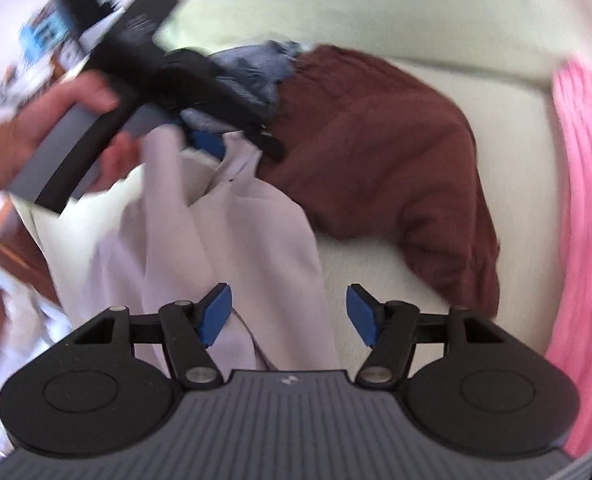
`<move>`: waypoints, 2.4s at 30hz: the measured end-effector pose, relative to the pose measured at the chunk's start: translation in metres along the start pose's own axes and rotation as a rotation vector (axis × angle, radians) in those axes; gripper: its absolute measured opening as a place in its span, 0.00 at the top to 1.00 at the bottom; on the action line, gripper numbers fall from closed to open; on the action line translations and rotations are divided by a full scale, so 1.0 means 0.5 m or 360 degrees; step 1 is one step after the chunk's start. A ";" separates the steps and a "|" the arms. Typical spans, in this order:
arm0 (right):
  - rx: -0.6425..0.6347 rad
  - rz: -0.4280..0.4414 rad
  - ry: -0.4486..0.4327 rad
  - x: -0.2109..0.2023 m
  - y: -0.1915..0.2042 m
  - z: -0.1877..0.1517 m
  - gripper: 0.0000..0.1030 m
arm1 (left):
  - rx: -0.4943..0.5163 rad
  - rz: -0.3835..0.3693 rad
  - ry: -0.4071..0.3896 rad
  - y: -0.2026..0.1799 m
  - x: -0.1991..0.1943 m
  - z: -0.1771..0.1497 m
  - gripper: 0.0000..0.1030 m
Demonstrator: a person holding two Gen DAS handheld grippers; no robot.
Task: Fold clothes
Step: 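Lift the grey tank top out of the pile with both grippers, then raise the tank top by its straps with both grippers, shaking it open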
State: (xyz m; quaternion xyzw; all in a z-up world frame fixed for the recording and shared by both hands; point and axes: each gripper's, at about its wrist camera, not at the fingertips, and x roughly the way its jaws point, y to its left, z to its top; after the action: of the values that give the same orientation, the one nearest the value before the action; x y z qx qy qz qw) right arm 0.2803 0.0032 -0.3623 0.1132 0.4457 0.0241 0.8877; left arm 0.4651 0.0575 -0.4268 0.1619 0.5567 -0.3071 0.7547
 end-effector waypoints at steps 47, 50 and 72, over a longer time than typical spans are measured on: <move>-0.0280 -0.0718 -0.1523 -1.255 -0.172 -0.239 1.00 | 0.0431 0.0382 -0.1762 -0.908 -1.103 -0.527 0.98; -0.0286 -0.0783 -0.1554 -1.373 -0.196 -0.279 0.99 | 0.0518 0.0313 -0.1770 -1.007 -1.168 -0.557 0.96; 0.0113 -0.1135 -0.0449 -0.912 -0.802 -0.280 0.99 | 0.0728 0.0426 -0.0727 -1.343 -0.336 -0.104 0.91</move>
State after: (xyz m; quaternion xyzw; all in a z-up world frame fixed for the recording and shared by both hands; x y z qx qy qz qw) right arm -0.1289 -0.4274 -0.1740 -0.0160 0.3310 -0.3173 0.8885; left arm -0.0378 -0.3742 -0.2202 0.3255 0.2641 -0.3505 0.8375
